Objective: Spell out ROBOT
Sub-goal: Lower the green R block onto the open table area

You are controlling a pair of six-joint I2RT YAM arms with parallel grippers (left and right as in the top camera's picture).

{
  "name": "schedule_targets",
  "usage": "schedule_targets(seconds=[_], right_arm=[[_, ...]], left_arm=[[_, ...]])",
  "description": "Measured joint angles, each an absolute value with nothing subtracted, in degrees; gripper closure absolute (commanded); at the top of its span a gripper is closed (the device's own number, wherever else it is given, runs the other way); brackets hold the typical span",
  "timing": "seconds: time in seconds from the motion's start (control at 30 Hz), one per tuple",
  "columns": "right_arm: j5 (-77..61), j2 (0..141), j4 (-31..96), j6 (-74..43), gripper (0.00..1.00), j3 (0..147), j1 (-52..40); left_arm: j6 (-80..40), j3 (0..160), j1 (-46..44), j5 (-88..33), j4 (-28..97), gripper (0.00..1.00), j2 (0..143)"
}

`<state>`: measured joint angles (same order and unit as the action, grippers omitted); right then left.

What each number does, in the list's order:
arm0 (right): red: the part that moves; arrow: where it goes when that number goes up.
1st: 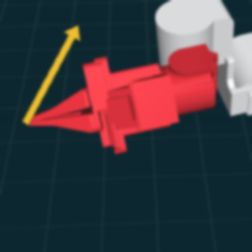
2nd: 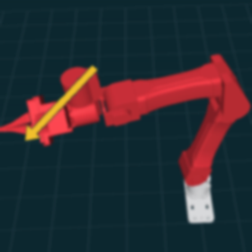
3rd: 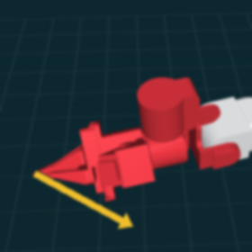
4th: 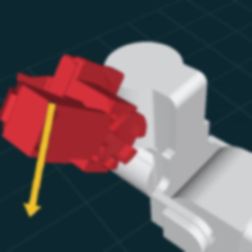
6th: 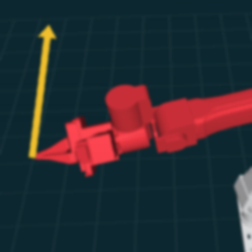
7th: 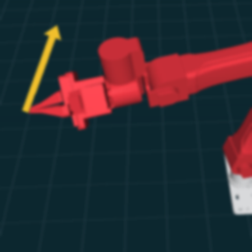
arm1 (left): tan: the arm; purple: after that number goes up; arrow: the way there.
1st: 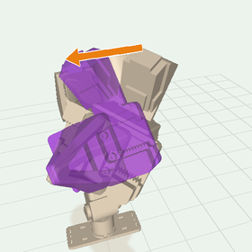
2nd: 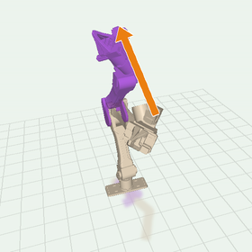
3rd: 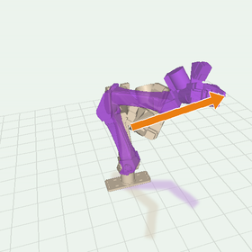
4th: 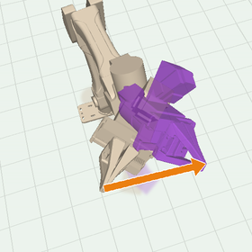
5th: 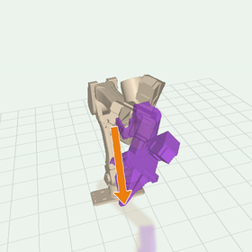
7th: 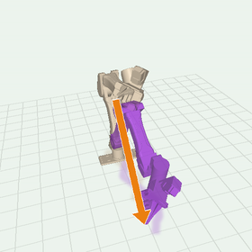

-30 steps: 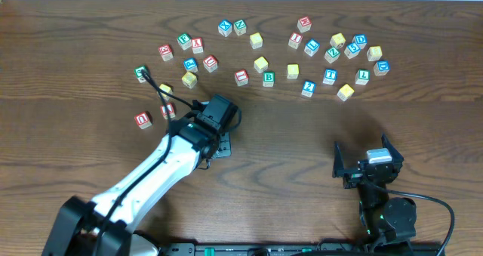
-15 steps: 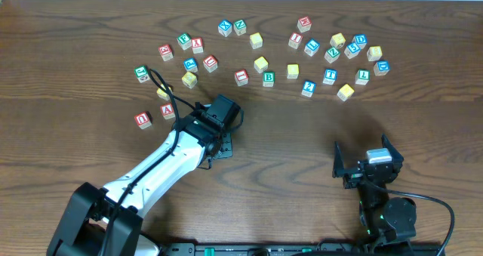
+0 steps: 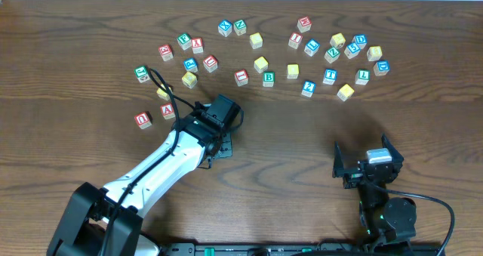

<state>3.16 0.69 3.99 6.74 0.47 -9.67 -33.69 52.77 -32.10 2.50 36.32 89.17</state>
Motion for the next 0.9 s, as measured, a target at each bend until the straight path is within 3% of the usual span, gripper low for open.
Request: schedule_targets(seconds=[0.9], right_arm=[[3.2,0.7,4.0,6.7,0.01,0.5,-9.7]], left_arm=[[-31.5,52.1,-31.3,2.9,28.8,0.91,94.7]])
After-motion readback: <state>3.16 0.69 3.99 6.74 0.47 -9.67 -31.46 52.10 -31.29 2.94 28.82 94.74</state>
